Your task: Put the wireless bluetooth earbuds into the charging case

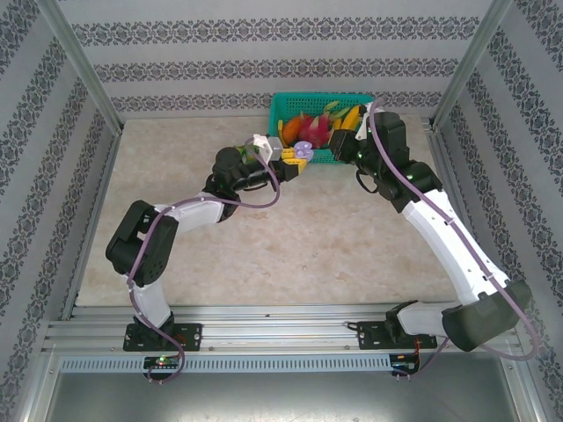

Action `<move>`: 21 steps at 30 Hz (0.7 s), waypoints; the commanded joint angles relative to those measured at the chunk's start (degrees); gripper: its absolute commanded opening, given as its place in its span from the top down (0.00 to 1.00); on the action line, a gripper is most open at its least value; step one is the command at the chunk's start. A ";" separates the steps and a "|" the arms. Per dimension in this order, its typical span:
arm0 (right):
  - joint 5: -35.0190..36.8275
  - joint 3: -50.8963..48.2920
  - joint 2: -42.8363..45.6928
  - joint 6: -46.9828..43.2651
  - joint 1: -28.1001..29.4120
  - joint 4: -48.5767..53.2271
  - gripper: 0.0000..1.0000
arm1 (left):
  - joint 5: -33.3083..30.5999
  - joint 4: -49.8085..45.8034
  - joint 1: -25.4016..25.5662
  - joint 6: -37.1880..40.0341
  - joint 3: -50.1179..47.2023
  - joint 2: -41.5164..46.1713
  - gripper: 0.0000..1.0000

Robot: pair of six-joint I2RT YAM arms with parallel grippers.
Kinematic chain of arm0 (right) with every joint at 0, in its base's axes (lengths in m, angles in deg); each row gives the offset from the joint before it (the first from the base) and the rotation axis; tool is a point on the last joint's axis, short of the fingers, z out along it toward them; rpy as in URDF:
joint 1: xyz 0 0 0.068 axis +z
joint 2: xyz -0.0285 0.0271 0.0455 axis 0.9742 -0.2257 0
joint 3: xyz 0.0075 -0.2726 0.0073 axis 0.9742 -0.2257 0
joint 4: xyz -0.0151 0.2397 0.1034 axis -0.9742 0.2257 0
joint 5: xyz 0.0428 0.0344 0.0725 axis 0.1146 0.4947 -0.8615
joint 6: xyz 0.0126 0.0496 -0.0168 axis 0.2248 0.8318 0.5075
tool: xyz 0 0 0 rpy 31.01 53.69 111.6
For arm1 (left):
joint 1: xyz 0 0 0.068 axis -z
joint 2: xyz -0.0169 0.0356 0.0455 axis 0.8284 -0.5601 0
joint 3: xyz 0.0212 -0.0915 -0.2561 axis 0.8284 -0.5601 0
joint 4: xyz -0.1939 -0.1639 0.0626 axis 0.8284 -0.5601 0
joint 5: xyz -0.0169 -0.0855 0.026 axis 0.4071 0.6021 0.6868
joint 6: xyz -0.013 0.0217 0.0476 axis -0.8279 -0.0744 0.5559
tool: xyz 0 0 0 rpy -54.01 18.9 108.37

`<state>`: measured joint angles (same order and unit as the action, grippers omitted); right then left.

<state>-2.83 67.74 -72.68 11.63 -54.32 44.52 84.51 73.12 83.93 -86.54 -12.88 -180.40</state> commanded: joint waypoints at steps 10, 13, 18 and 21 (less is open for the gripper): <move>-5.69 -5.07 1.75 0.76 1.23 -8.98 0.80 | 1.93 -0.40 2.44 -1.35 6.59 -4.00 1.00; -6.26 -5.83 1.57 1.11 1.61 -9.87 0.80 | 1.84 -0.89 2.64 -1.33 7.31 -4.36 1.00; -6.70 -6.63 1.22 1.29 2.25 -10.78 0.80 | 1.66 -0.87 2.86 -1.36 7.75 -4.91 1.00; -6.60 -7.23 0.96 1.33 2.53 -11.08 0.80 | 1.69 -0.77 2.99 -1.39 7.84 -5.00 1.00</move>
<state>-8.40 61.62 -71.47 12.09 -52.53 35.69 85.12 71.74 86.00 -87.13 -6.85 -184.58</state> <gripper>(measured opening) 0.202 0.209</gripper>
